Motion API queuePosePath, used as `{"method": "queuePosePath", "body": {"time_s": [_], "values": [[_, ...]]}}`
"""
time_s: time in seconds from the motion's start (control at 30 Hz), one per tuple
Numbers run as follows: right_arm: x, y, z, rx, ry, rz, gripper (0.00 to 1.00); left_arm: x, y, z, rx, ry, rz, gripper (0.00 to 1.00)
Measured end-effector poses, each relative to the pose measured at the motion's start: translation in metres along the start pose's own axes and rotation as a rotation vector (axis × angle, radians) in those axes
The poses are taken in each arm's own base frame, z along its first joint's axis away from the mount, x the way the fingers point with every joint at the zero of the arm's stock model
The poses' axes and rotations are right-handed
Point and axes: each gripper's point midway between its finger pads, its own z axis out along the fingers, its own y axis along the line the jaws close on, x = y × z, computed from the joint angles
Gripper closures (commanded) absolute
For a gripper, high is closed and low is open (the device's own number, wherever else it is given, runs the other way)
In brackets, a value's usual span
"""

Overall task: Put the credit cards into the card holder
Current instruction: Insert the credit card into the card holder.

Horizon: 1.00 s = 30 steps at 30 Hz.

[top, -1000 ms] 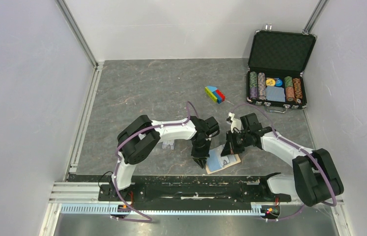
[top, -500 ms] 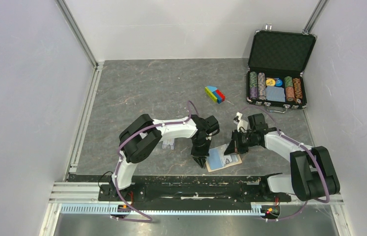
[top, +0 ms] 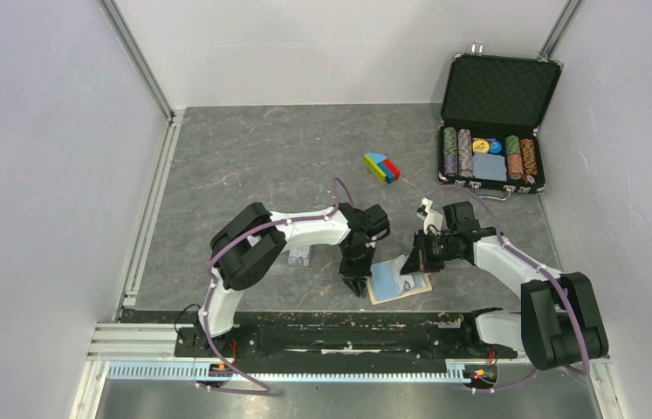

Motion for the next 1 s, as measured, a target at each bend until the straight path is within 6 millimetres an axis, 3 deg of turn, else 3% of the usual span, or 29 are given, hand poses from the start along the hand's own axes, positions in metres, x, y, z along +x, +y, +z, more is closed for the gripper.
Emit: {"method": "queuePosePath", "body": {"time_s": [0.33,0.43,0.63,0.8,1.0], "values": [[-0.019,0.015,-0.016,-0.008,-0.06,-0.057,1.0,-0.017,0.014,-0.021,0.003,-0.175,0.011,0.53],[-0.018,0.013,-0.016,0.005,-0.06,-0.055,1.0,-0.023,0.01,-0.028,0.037,-0.217,0.012,0.52],[-0.016,0.005,-0.014,0.041,-0.046,-0.037,1.0,-0.037,-0.005,-0.029,0.108,-0.26,0.008,0.58],[-0.013,-0.002,-0.008,0.053,-0.031,-0.018,1.0,-0.04,-0.001,-0.013,0.09,-0.24,-0.017,0.68],[-0.008,-0.008,-0.002,0.06,-0.009,0.006,1.0,-0.039,0.001,-0.01,0.086,-0.224,-0.028,0.76]]}}
